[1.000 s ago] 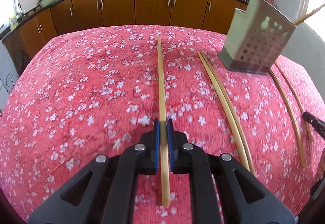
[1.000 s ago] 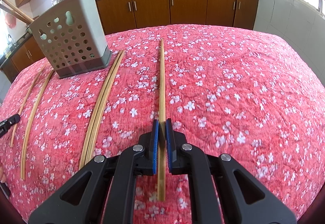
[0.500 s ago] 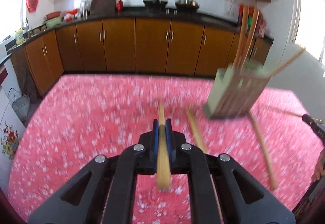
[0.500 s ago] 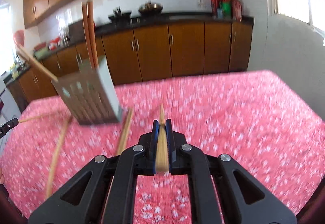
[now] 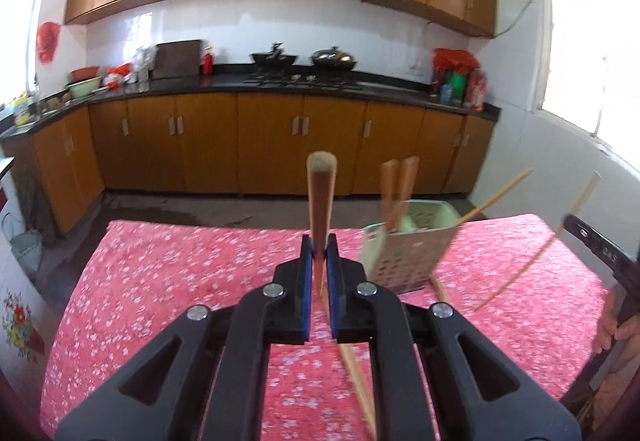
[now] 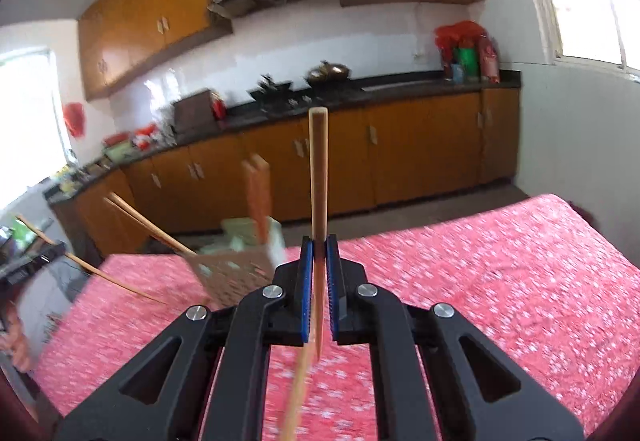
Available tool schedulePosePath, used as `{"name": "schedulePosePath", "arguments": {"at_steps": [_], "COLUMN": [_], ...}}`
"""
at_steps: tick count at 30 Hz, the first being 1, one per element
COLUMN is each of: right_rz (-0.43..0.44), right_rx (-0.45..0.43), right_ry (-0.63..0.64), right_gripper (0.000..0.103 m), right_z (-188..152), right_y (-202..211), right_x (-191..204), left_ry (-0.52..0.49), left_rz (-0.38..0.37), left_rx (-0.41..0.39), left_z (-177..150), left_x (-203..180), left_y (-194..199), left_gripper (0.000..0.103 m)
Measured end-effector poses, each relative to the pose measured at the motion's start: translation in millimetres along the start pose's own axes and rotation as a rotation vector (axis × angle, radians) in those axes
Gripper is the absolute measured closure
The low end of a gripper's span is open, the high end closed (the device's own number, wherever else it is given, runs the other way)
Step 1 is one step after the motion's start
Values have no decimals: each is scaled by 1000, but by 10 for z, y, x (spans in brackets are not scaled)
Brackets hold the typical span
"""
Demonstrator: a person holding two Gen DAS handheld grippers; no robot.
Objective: Organize utensils
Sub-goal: 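Lift both held chopsticks up over the perforated holder and lower them in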
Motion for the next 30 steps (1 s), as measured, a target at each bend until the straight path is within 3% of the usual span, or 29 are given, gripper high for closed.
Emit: {"name": "schedulePosePath", "arguments": {"at_steps": [7,12,16,24,30], "right_rz": [114,107,86,40,43], "right_rx": [-135,-251,-306,-179,-131], "right_ry": [5,18,32,65,78], "right_gripper": [95,95,95,95,94], "right_z": [398,636,731,524,417], "right_y": [262,213,64,-554,-637], "right_x": [366,561,648,684,713], "left_ry": [-22,-5,1,-27,5], "left_rz": [-126,-133,-122,-100,-116], "left_rx": [-67,-172,-203,-84,-47], "left_z": [253,560,734,563,503], "left_x": [-447,-615,-705,-797,-726], "left_y": [279,299,126,-532,-743], "left_gripper": [95,95,95,95,95]}}
Point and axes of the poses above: each gripper's, at about its wrist camera, not at the fingertips, and y roughly against the way its jaws point, x to its left, z to its top, the point moved 3 cm from there along -y, roughly the way its jaws point
